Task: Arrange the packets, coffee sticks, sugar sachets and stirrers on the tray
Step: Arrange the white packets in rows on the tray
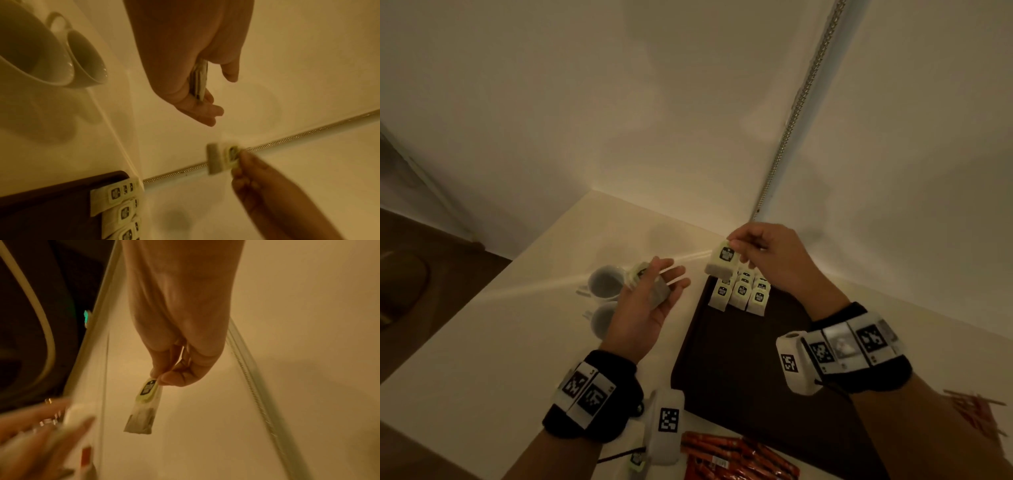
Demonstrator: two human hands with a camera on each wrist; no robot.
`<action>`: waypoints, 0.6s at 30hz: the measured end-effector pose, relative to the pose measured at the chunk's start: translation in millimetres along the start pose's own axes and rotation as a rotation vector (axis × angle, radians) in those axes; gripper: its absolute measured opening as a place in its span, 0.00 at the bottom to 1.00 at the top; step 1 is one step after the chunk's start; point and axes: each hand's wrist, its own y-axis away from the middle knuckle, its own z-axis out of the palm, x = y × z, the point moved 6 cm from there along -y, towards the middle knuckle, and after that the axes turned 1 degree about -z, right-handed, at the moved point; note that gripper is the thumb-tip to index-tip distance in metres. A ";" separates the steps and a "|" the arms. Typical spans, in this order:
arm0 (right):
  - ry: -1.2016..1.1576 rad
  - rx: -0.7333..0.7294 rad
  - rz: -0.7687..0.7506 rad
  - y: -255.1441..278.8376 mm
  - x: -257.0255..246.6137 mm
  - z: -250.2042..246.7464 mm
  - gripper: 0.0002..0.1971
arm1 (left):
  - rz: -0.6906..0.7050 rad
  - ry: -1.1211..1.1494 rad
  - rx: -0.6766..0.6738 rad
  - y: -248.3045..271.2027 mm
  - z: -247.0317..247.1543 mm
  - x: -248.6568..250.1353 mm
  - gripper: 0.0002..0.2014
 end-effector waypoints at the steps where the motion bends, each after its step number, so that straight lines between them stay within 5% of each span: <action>1: 0.033 -0.011 0.054 1.5 19.6 2.7 0.05 | -0.015 0.005 0.025 -1.1 -5.5 0.2 0.16; 9: 0.269 -0.295 0.396 23.8 141.1 50.0 0.10 | -0.065 -0.010 0.110 -4.9 -20.4 0.0 0.21; 18: 0.256 -0.076 0.475 -0.2 194.7 50.3 0.05 | -0.090 -0.026 0.126 -9.6 -28.1 -5.3 0.25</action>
